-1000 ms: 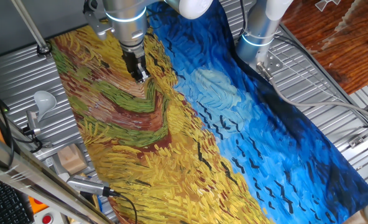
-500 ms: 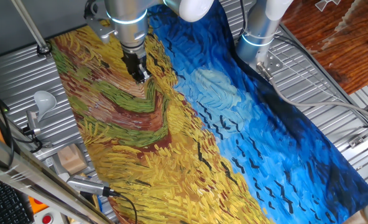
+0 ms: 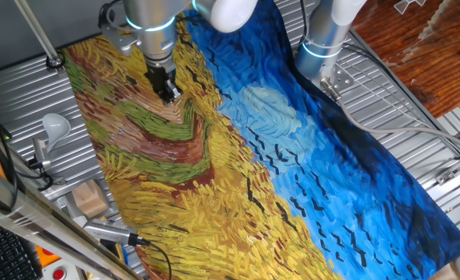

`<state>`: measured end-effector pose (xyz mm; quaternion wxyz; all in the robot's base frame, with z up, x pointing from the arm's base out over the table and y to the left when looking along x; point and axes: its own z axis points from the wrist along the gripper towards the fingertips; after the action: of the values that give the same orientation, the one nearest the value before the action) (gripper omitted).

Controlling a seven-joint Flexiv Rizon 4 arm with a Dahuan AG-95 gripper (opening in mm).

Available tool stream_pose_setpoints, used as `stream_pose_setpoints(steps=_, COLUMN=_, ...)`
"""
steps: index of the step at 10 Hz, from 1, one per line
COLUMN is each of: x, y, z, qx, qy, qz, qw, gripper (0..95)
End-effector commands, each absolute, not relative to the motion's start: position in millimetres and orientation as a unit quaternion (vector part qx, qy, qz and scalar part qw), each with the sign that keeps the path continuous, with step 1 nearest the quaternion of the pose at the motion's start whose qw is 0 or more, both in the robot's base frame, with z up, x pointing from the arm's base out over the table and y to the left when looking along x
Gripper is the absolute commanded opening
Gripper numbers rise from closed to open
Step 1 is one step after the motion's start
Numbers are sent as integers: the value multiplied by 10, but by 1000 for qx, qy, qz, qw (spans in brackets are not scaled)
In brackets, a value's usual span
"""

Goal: Grasp the moving object

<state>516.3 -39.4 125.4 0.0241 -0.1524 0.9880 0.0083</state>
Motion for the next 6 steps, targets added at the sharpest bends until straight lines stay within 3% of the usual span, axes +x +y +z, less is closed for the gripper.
stream_pose_setpoints(steps=1, x=5219, y=-499, z=1173, qx=-167, qy=986, qz=9, qw=26, gripper=0)
stream_pose_setpoints(steps=6, x=5349, y=-699, z=1043, qx=-190, qy=981, qz=11, qw=30, gripper=0)
